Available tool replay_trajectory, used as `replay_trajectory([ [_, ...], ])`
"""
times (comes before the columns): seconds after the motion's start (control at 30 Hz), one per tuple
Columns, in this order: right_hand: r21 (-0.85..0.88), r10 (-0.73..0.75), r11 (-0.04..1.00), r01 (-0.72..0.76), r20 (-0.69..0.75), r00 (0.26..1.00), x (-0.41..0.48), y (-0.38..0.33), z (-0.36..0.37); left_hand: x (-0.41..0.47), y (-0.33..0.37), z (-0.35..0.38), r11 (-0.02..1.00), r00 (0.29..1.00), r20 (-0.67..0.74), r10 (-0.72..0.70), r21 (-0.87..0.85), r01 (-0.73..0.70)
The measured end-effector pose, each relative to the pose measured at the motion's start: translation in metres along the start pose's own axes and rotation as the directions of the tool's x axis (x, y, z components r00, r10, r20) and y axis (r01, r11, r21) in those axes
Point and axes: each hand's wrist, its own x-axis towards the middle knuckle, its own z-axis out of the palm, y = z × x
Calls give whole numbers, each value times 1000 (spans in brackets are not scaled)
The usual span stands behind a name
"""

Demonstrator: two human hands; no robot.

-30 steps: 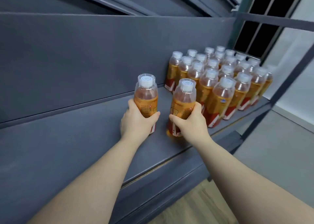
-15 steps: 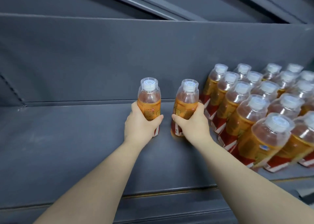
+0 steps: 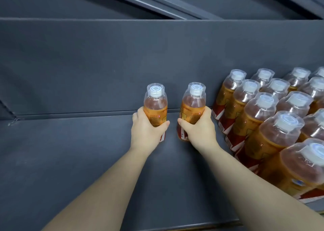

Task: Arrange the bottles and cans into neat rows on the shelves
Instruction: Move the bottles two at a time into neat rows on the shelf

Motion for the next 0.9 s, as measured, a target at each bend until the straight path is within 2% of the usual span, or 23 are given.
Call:
replay_trajectory([
  [0.17,7,-14,1000,14,-24,1000,14,5,6,15,6,13,1000,998,57,26,-14,-25],
  [0.37,-22,-11,1000,10,-71,997,16,11,13,19,0,15,989,993,109,35,-147,-19],
  [0.6,-43,1,999,-7,-127,992,16,10,18,16,4,17,996,999,35,42,82,-44],
  [0.7,8,6,1000,-5,-108,994,17,15,15,21,2,13,999,996,82,42,6,-43],
  [0.83,157,11,988,-5,-33,999,11,19,10,18,-3,6,980,984,176,9,-197,27],
  [0.9,163,15,987,-13,-15,1000,8,19,12,14,-5,7,976,983,181,7,-215,33],
])
